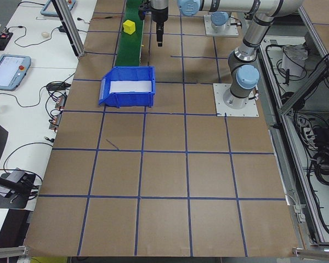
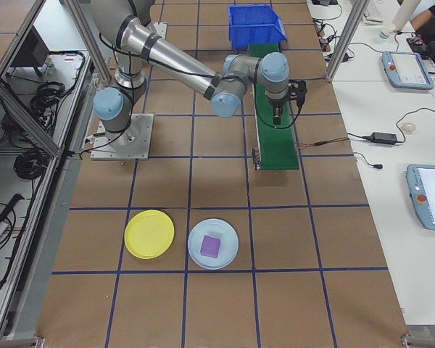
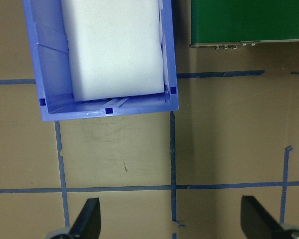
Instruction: Move block left to right into plate
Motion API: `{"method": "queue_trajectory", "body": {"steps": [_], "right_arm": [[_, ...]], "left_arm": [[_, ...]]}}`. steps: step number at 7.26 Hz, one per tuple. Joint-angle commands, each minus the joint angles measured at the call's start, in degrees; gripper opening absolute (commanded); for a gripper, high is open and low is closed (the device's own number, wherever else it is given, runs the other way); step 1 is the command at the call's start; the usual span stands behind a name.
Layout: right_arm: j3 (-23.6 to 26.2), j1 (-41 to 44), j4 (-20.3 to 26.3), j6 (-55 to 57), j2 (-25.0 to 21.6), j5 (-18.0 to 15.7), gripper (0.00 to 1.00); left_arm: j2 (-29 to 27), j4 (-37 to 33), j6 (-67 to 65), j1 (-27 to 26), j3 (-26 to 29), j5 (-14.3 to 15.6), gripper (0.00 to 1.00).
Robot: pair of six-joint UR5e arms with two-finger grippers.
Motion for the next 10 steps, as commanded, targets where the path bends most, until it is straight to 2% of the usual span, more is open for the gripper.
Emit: {"method": "queue_trajectory", "body": {"steps": [1,3,5,7,10], "right_arm": [[-0.06,1.26,-0.94,7.3,1.23,1.66,0.93],[-0.06,1.53,-1.03,8.55,2.37,2.18,1.0],[-0.15,3.81,-1.03,12.68,2.38,2.89,1.0],[-0.59,4.17,-0.85,12.17,3.43,4.99,1.0],[-0.5,4.17,-0.32,8.93,4.83,5.0,1.0]], "left_arm": [[0.0,0.09,0.19,0.21,0.08,0.0,1.0],[0.0,0.0,0.37,0.21,0.08,0.0,1.0],[0.0,0.0,0.37,0.21,0.08,0.0,1.0],[0.09,0.0,0.37,0.21,0.08,0.0,1.0],[0.09,0.0,0.19,0.12,0.08,0.0,1.0]]}}
